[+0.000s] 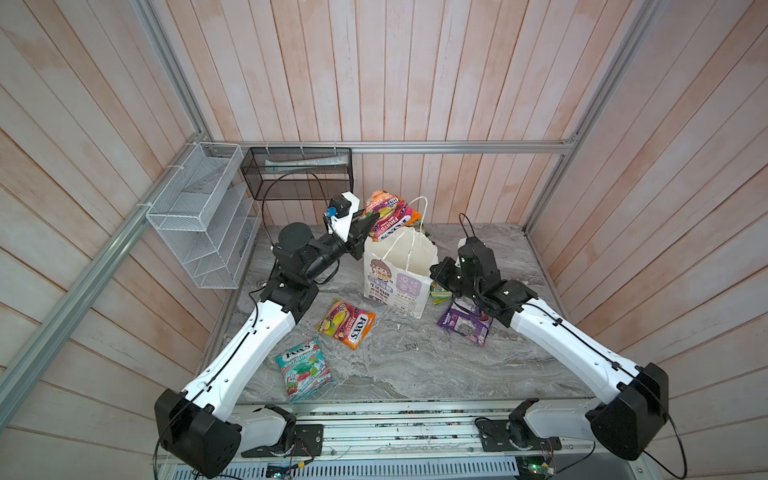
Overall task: Place the snacks into the paper bag
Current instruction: 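Lower the Fruits bag into the paper bag and open the left gripper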
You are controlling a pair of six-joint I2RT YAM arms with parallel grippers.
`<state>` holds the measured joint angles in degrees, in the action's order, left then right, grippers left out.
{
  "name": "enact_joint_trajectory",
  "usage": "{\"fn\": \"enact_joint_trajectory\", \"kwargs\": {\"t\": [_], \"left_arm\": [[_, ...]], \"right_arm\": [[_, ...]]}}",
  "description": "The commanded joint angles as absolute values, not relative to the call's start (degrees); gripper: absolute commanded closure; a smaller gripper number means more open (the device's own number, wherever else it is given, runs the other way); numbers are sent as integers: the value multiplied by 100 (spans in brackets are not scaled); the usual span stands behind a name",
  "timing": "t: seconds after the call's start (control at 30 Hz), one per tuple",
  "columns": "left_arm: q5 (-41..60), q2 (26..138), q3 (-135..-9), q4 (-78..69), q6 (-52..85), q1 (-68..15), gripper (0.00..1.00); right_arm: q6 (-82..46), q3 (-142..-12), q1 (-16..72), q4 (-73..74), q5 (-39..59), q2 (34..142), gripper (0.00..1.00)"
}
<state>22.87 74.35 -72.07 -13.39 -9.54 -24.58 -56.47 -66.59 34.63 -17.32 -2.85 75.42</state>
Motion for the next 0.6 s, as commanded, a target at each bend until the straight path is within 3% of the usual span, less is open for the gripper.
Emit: {"fn": "enact_joint_trajectory", "kwargs": {"t": [0.0, 0.1, 0.2, 0.37, 0.57], "left_arm": [[2655, 7697, -7463, -1503, -2163, -2326, 100], [3493, 7939, -7642, -1851, -1626, -1767, 100], [4258, 8293, -8144, -1290, -1726, -1545, 100], [4861, 8509, -8603, -177, -2162, -1537, 100], [5095, 8317, -8260, 38, -2254, -1534, 100]], "right_arm": [[-5330, -6886, 3405, -1899, -167, 7481, 100], [-5253, -6899, 3379, -1943, -82, 7480, 100], [-5204, -6897, 3382, -1950, -1, 7480, 100], [-5192, -6912, 3382, -2006, -18, 7488, 100], [-5225, -7019, 3383, -2028, 20, 7567, 100]]}}
